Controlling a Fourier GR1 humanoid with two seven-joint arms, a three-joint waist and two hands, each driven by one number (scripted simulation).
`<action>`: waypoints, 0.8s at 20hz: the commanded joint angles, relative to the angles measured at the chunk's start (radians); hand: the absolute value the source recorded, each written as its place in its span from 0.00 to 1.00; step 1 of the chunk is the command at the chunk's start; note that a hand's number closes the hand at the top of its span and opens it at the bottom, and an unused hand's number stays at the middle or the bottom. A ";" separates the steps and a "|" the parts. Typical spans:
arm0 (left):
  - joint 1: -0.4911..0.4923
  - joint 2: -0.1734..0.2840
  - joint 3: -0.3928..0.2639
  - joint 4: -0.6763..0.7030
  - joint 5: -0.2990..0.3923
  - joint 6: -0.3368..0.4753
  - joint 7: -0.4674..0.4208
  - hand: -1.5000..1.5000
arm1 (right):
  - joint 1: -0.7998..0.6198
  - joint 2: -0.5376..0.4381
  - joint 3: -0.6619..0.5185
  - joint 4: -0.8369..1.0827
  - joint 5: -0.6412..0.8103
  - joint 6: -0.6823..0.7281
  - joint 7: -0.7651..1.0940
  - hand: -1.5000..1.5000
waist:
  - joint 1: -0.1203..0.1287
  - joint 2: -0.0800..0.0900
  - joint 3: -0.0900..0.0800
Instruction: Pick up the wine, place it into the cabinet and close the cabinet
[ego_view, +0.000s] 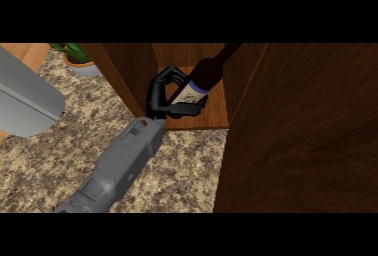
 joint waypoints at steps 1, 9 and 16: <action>-0.045 0.000 0.047 0.087 0.079 -0.029 -0.082 1.00 | -0.028 0.016 -0.010 -0.004 -0.042 -0.019 0.001 0.00 | -0.014 0.006 -0.001; -0.170 0.000 0.116 0.218 0.115 -0.071 -0.032 1.00 | -0.025 -0.005 -0.025 -0.051 -0.054 -0.014 0.039 0.00 | -0.010 0.003 0.000; -0.211 0.020 0.136 0.342 0.086 -0.045 -0.084 1.00 | 0.043 0.022 -0.018 -0.082 -0.075 0.004 0.000 0.00 | -0.025 0.009 0.000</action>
